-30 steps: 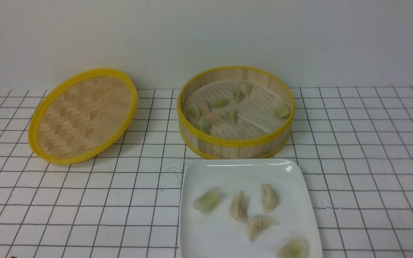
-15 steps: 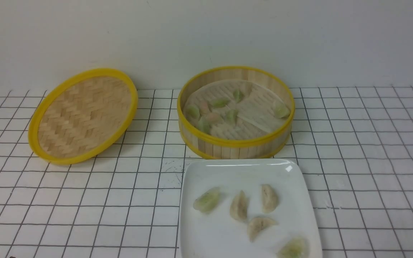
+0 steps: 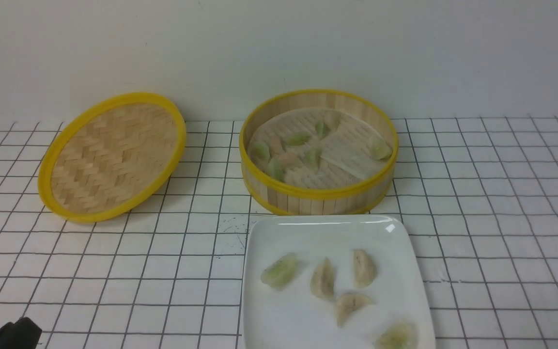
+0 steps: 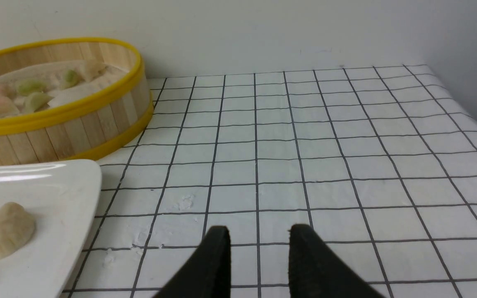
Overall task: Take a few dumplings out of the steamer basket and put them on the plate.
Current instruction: Use the left arm to grab a dumpling from the steamer
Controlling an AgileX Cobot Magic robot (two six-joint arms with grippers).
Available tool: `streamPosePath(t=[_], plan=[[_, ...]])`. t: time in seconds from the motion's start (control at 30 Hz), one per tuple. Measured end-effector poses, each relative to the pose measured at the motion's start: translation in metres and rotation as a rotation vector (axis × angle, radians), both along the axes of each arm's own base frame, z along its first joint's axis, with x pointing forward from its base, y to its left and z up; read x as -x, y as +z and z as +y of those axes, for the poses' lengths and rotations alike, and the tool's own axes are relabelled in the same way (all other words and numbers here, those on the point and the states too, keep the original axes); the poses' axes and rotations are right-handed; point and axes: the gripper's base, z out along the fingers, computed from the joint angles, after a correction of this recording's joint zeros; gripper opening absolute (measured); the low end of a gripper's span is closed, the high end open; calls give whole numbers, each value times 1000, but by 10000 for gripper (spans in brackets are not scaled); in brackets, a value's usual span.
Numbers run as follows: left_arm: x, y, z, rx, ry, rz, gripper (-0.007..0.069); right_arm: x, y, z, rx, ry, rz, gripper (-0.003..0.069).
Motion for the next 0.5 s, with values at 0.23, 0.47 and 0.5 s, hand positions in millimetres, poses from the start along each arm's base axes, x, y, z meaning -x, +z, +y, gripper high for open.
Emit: streamPosePath(t=[0.23, 0.47, 0.5], plan=[[0, 6, -1, 181, 7, -42, 141, 0, 0, 0, 0, 0, 0, 192], [1, 4, -7, 108, -64, -25, 141, 0, 0, 0, 0, 0, 0, 192], [1, 4, -7, 108, -68, -24, 141, 0, 0, 0, 0, 0, 0, 192]])
